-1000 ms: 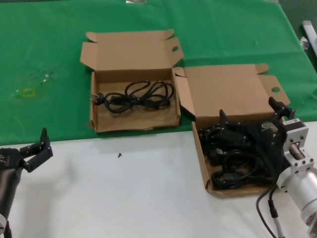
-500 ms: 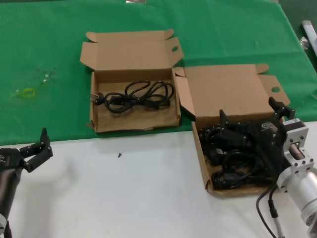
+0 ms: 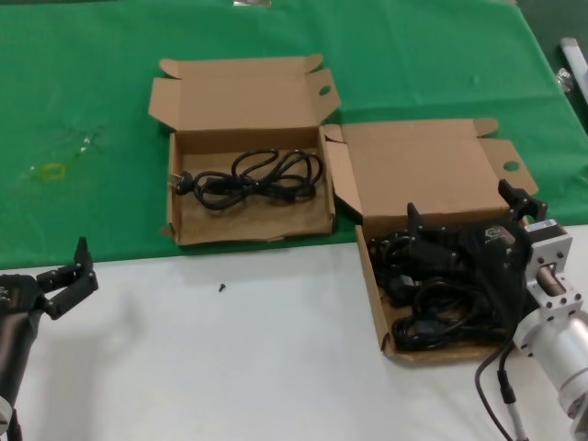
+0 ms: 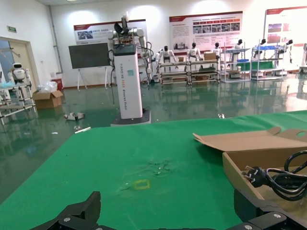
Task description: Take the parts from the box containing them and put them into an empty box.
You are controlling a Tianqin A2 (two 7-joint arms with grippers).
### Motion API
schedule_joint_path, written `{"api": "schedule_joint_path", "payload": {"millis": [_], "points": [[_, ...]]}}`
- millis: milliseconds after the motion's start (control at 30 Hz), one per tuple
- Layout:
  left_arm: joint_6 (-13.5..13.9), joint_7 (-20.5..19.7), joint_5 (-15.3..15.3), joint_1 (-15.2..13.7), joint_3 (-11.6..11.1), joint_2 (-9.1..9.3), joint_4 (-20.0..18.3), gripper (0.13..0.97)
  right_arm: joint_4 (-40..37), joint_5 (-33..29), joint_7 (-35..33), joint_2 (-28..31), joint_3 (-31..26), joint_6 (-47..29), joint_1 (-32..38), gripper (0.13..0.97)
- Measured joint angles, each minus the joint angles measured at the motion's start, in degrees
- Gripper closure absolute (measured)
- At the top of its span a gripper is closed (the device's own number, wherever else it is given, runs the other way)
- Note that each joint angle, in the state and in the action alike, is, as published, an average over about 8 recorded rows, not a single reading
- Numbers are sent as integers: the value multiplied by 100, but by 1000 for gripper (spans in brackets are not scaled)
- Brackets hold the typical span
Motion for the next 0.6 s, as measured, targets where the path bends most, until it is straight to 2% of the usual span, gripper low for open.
{"api": "schedule_joint_path", "payload": {"millis": [600], "points": [[0,0,0,0,0,0,0,132,0,0,0,0,0,0,0,129]]}}
